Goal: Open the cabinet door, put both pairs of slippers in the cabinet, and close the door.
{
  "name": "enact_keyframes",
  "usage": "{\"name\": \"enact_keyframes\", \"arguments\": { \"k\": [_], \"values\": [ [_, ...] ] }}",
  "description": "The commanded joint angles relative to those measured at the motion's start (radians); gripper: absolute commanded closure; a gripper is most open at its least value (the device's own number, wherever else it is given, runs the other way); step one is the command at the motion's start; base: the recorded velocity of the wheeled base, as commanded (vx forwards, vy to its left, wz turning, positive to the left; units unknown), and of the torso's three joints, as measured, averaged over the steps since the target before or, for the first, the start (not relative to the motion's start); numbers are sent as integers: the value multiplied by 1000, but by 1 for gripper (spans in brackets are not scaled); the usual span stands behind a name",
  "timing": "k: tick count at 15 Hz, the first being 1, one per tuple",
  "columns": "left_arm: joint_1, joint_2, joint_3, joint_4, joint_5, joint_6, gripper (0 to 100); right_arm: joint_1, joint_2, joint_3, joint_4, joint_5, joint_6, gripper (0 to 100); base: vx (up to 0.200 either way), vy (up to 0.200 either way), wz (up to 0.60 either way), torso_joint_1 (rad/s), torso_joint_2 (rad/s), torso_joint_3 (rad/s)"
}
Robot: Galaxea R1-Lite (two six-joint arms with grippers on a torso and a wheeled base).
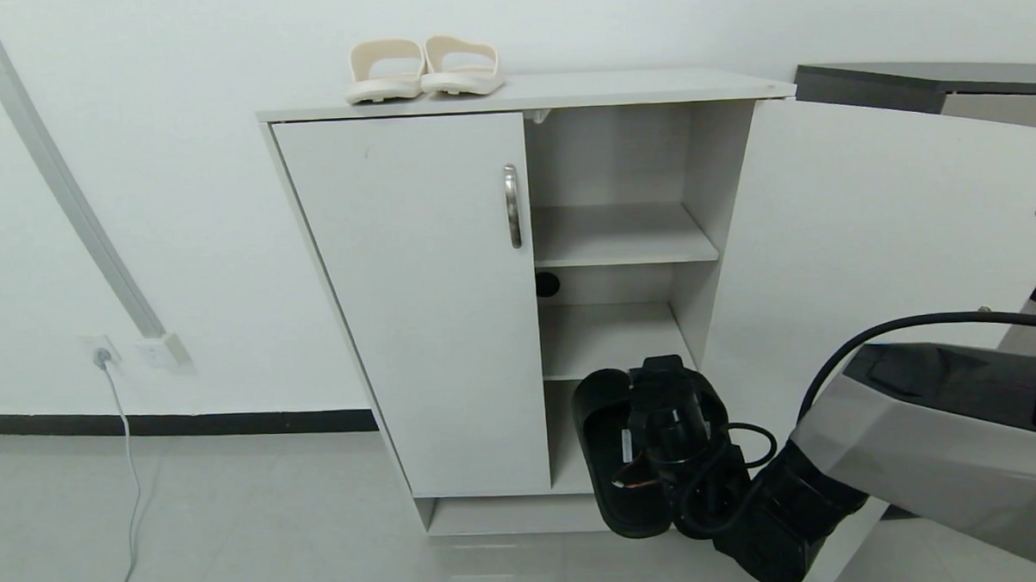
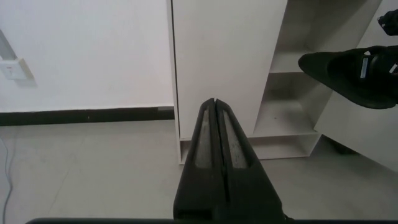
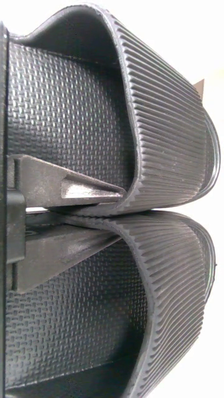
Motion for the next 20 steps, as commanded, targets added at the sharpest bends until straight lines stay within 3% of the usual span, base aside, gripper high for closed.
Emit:
{"name": "enact_keyframes", "arguments": {
  "k": [1,10,12,16,20],
  "values": [
    [1,2,0,0,-1,0,100,0,10,-2,-3,0,-1,100,0,0,0,2,2,-51],
    [1,2,0,0,-1,0,100,-16,33,-18,-8,16,5,100,0,0,0,6,1,-184],
    [1,2,0,0,2,0,100,-17,48,-15,-74,9,-1,100,0,0,0,0,2,-200],
    [1,2,0,0,2,-2,100,-42,143,5,-454,9,-176,100,0,0,0,-1,1,-51],
    [1,2,0,0,2,-2,100,-47,145,5,-474,9,-193,100,0,0,0,0,0,0]
  ]
}}
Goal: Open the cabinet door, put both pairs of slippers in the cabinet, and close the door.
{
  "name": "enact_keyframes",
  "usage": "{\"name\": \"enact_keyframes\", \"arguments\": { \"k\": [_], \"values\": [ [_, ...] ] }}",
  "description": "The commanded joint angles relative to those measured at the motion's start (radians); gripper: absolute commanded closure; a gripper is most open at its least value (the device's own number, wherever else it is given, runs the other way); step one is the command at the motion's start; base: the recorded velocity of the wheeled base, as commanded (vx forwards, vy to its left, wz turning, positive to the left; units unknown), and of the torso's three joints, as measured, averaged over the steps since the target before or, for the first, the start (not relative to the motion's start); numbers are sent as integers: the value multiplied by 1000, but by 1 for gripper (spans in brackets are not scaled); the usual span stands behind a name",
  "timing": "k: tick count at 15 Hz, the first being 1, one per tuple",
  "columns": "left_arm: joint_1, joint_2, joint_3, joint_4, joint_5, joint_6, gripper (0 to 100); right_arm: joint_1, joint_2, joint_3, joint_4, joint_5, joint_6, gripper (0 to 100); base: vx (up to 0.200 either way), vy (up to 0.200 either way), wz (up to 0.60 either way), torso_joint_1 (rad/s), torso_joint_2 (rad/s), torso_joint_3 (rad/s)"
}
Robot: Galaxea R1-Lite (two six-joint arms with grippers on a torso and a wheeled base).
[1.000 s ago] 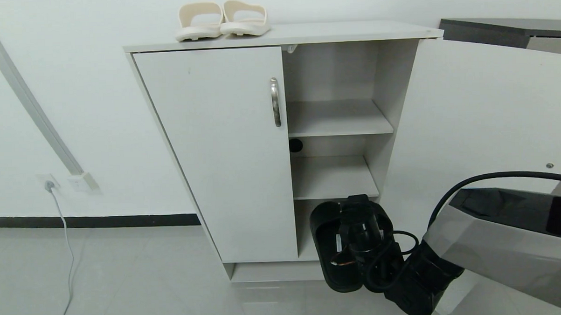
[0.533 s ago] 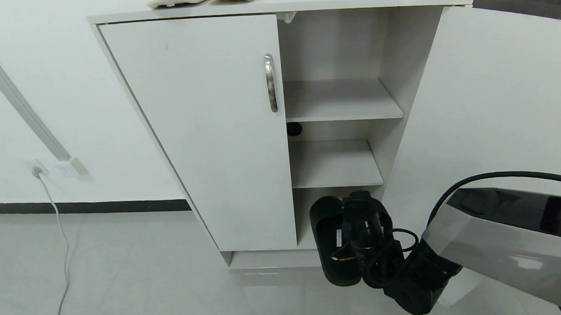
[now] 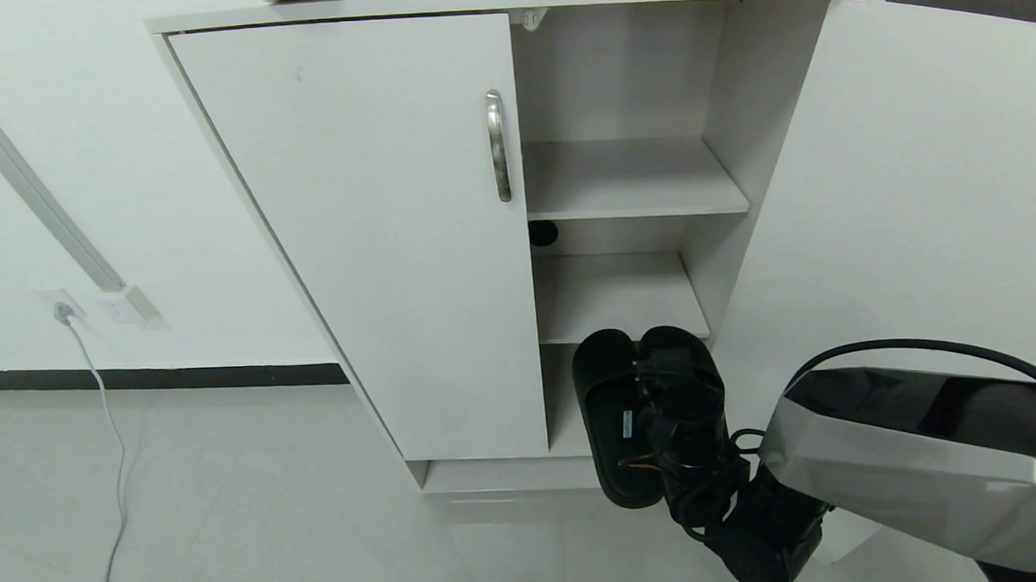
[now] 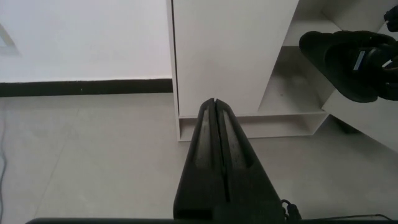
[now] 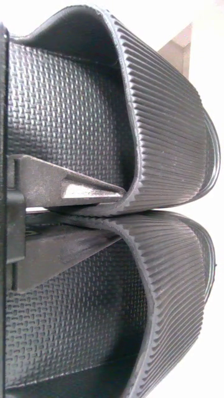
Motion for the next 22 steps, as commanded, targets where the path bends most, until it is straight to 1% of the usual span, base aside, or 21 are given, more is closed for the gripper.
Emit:
{"name": "enact_keyframes", "arguments": {
  "k": [1,2,13,15,17,18,20,22],
  "values": [
    [0,1,0,-1,0,-1,100,-1,10,-1,0,0,0,100,0,0,0,0,0,0],
    [0,1,0,-1,0,-1,100,-3,10,-1,0,0,0,100,0,0,0,0,0,0],
    [0,1,0,-1,2,-2,100,-9,8,-13,2,0,0,100,200,0,0,3,3,0],
    [0,1,0,-1,2,-2,100,-11,7,-16,11,6,-2,100,0,0,0,0,0,0],
    [0,1,0,-1,2,-2,100,-11,7,-56,60,15,0,100,0,0,0,0,0,0],
    [0,1,0,-1,2,-2,100,-18,12,-96,97,18,3,100,0,0,0,0,0,0],
    [0,1,0,-1,2,-2,100,-49,21,-196,186,55,11,100,0,0,0,0,0,0],
    [0,1,0,-1,2,-2,100,-69,51,-306,259,60,11,100,0,0,0,0,0,0]
  ]
}}
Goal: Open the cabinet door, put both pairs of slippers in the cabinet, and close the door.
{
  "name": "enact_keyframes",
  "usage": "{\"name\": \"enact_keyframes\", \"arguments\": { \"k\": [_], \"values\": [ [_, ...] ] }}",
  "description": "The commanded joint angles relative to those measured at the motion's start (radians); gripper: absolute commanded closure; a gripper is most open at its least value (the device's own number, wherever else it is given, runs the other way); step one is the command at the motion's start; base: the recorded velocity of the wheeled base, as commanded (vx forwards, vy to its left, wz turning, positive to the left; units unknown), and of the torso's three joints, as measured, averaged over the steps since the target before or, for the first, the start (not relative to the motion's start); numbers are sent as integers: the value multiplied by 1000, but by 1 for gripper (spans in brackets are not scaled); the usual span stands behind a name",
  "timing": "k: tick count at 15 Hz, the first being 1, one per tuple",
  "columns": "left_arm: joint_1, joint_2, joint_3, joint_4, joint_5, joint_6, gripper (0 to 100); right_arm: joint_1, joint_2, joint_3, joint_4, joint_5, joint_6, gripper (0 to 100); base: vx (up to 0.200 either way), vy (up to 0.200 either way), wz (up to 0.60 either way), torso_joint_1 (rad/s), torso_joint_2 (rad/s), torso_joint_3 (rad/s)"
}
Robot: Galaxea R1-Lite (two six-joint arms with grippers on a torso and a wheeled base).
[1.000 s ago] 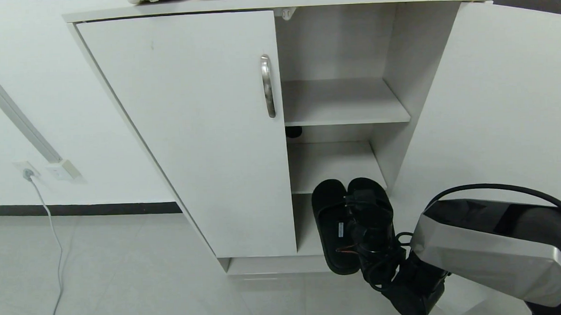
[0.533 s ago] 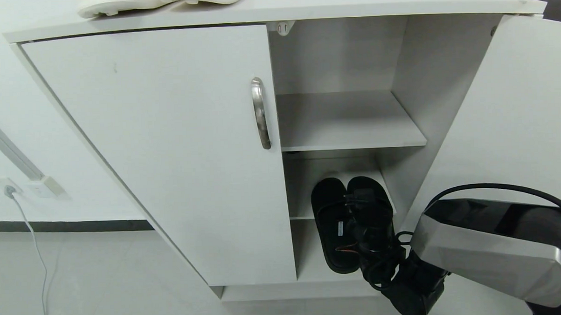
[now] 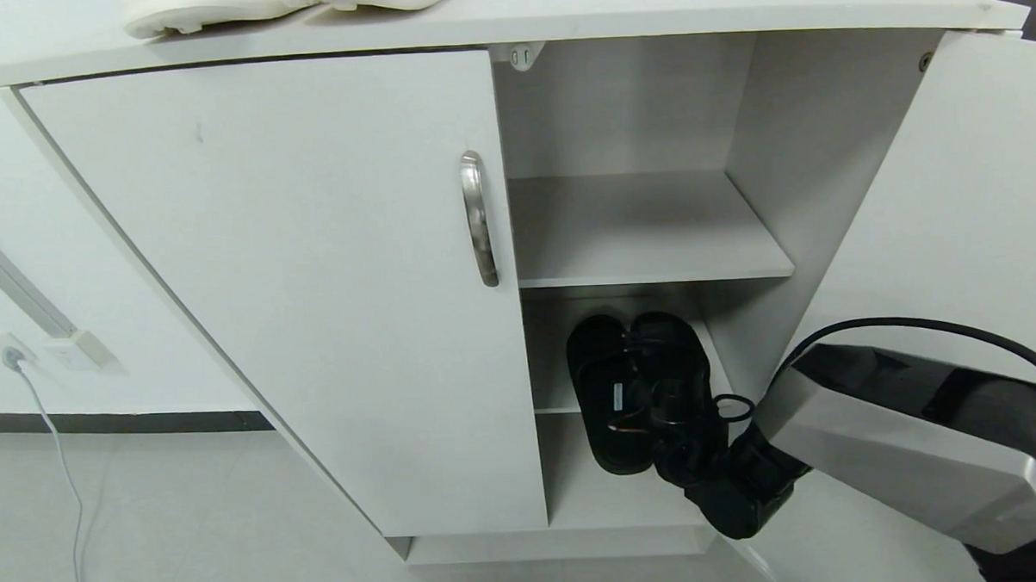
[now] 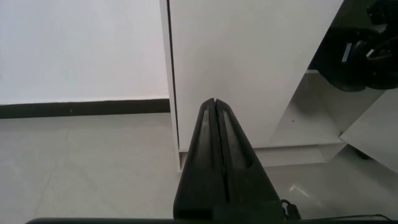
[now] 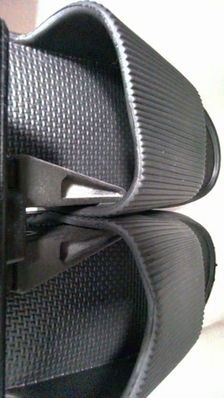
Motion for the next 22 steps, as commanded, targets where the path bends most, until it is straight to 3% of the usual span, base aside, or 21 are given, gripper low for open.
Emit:
{"name": "enact_keyframes", "arguments": {
  "k": [1,4,15,16,22],
  "values": [
    [1,1,0,0,0,0,100,-27,43,-131,74,3,1,100,0,0,0,0,0,0],
    [1,1,0,0,0,0,100,-48,82,-278,158,3,1,100,0,0,0,0,0,0],
    [1,1,0,0,0,0,100,-71,146,-404,250,2,1,100,0,0,0,0,0,0],
    [1,1,0,0,0,0,100,-73,146,-404,250,2,1,0,0,0,0,0,0,0],
    [1,1,0,0,0,0,100,-62,82,-301,229,-8,4,0,0,0,0,0,0,0]
  ]
}}
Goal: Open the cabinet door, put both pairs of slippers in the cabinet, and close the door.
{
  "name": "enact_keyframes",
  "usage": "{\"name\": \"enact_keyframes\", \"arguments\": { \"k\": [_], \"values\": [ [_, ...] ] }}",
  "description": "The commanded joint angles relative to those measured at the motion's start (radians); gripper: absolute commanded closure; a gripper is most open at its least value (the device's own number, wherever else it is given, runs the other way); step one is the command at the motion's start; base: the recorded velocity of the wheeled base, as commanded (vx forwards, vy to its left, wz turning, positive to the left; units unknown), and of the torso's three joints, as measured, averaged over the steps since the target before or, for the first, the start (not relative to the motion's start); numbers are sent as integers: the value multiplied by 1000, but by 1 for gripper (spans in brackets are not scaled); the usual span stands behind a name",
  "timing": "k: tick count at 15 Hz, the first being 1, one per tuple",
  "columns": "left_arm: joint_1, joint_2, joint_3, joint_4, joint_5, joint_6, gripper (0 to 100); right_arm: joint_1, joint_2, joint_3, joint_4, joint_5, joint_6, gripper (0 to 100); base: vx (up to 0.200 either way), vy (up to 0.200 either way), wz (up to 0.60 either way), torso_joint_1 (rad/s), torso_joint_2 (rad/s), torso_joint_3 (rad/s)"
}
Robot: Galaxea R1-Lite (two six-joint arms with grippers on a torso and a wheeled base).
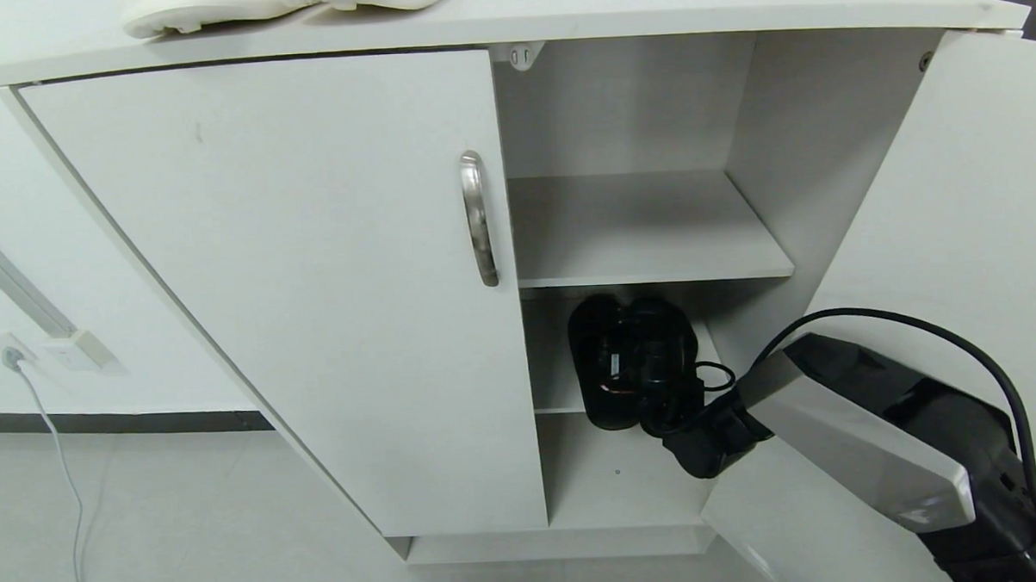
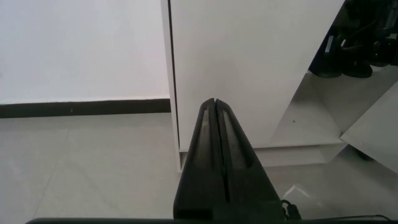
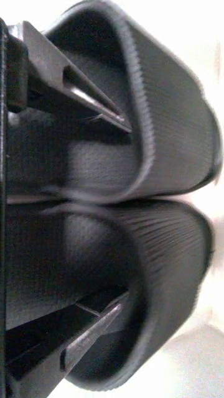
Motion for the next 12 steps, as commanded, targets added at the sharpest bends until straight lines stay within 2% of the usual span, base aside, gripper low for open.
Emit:
{"name": "enact_keyframes", "arguments": {
  "k": [1,4,9,12],
  "values": [
    [1,1,0,0,0,-1,100,16,-71,84,-37,-1,6,0,0,0,0,0,0,0],
    [1,1,0,0,0,1,100,36,-151,232,-119,-7,6,0,0,0,0,0,0,0],
    [1,1,0,0,-1,4,100,106,-356,612,-283,-7,6,0,0,0,0,0,0,0],
    [1,1,0,0,-1,4,100,178,-490,839,-352,-7,6,0,0,0,0,0,0,0]
  ]
}}
